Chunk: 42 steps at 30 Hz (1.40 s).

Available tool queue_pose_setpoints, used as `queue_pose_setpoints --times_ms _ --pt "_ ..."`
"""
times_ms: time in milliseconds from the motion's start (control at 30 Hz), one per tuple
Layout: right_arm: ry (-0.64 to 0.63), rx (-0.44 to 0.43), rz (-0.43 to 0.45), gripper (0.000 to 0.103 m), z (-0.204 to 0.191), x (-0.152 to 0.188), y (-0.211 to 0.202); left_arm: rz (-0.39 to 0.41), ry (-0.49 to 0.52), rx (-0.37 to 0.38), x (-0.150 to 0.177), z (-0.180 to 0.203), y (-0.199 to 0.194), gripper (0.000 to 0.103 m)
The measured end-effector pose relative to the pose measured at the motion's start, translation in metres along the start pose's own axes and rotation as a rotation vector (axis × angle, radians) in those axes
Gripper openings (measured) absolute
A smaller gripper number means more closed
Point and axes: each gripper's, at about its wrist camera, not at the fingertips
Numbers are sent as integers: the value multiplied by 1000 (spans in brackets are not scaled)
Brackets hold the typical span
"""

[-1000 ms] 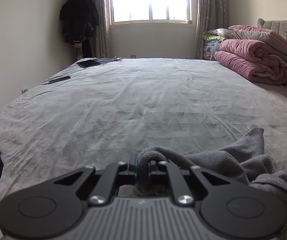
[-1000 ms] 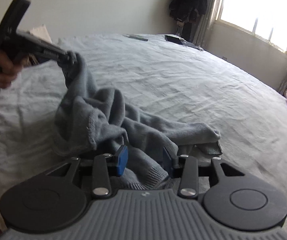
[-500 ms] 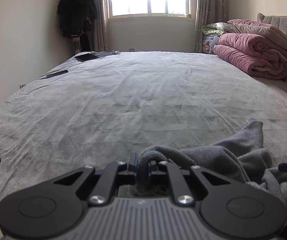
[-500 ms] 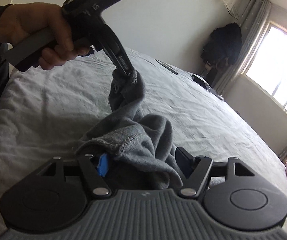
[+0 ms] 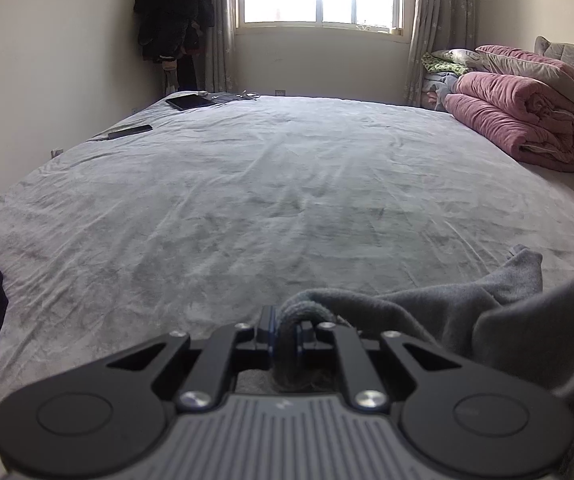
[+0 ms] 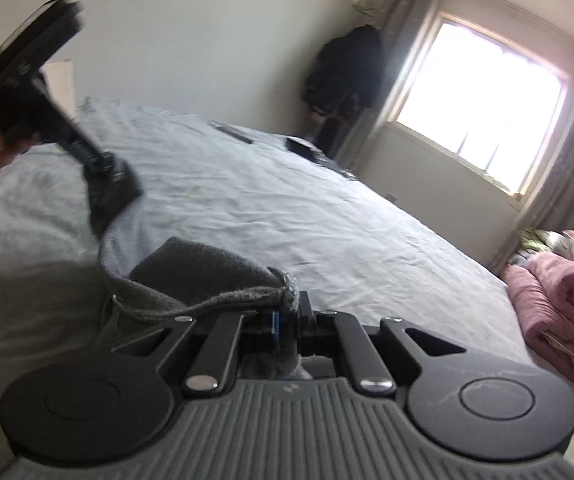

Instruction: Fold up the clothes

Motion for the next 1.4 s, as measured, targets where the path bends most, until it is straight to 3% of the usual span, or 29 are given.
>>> queue_pose_setpoints --times_ms 167,300,367,567,633,733,867,1000,1200,1267,1333,1400 --pt "171 201 -15 6 46 -1 -9 3 10 36 1 2 -1 9" --pt "346 280 -54 6 77 3 -11 16 59 95 3 13 -3 10" --pt "361 292 -96 6 79 6 -6 22 102 114 4 22 -3 10" --pt "358 289 -179 6 71 13 7 7 183 157 8 37 0 14" --pt "364 291 -182 6 71 15 4 4 187 157 8 37 1 26" --pt "404 287 -189 6 78 17 5 5 172 143 6 31 1 34" --pt "472 278 -218 6 88 23 10 1 179 108 7 27 3 34" --pt "575 252 -270 6 97 32 16 16 255 59 10 33 4 34" --pt "670 232 -343 7 103 46 27 7 442 135 22 53 -1 35" --pt "682 232 -351 7 104 48 28 16 466 175 23 57 -5 41" --pt "683 229 -350 7 103 47 28 33 466 223 24 59 -10 56" --pt "683 227 -346 7 102 46 27 47 467 274 24 63 -14 59"
Point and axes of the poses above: each gripper's, at about its wrist camera, not at the fingertips, and y roughly the way its jaws point, z to its right, x to its underside, and after that the axes turned 2 degrees about z, right-handed
